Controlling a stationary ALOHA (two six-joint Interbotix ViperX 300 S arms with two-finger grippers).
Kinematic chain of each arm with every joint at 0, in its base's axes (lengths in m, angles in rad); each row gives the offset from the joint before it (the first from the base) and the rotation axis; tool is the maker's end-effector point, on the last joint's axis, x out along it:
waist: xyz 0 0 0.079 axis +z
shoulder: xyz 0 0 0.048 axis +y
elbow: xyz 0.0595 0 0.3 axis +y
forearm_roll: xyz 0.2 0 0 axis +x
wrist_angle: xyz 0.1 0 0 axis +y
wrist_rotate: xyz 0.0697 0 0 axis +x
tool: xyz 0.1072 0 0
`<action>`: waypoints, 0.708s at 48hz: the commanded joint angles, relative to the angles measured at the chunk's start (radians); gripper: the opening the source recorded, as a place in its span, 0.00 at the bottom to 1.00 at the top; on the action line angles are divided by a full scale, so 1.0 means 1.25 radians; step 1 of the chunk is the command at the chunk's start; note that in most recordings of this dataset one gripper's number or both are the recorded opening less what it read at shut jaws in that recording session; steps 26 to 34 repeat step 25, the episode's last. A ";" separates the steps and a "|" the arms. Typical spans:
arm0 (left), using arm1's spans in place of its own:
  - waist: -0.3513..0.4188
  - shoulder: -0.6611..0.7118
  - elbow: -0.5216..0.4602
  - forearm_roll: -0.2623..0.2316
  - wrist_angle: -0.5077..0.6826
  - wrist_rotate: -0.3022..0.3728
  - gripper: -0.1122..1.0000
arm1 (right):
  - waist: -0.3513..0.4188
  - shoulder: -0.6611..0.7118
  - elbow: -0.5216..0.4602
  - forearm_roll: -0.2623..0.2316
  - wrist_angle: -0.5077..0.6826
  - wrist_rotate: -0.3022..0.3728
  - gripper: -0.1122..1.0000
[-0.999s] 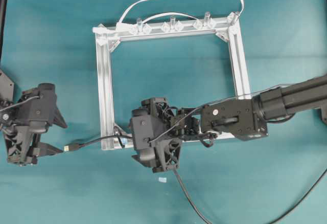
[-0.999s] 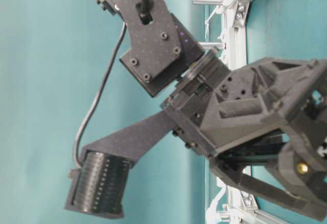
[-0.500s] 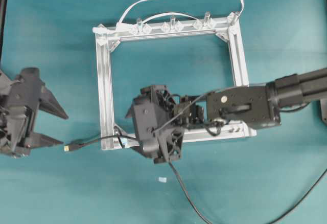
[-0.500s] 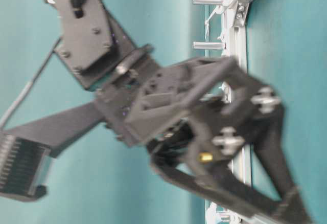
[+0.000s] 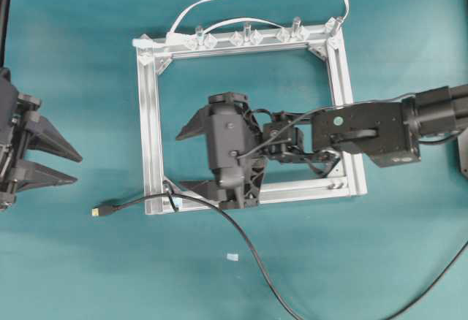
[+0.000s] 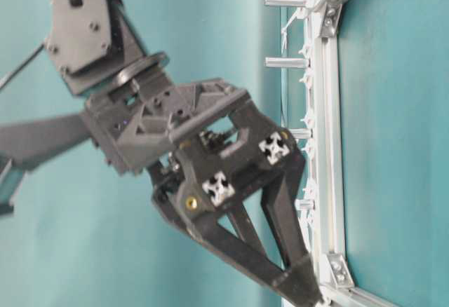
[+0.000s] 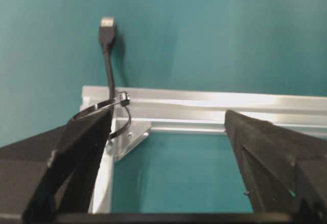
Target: Insert the wire through the string loop located on the left side.
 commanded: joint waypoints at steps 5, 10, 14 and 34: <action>0.005 -0.017 -0.001 0.004 -0.002 0.006 0.53 | 0.002 -0.050 0.045 0.006 -0.117 0.031 0.92; 0.005 -0.022 0.001 0.004 -0.002 0.006 0.53 | 0.002 -0.056 0.083 0.006 -0.188 0.065 0.92; 0.005 -0.022 0.002 0.004 -0.002 0.006 0.53 | 0.002 -0.056 0.104 0.002 -0.215 0.083 0.92; 0.005 -0.022 0.004 0.004 -0.005 0.006 0.53 | 0.002 -0.056 0.133 0.001 -0.223 0.088 0.92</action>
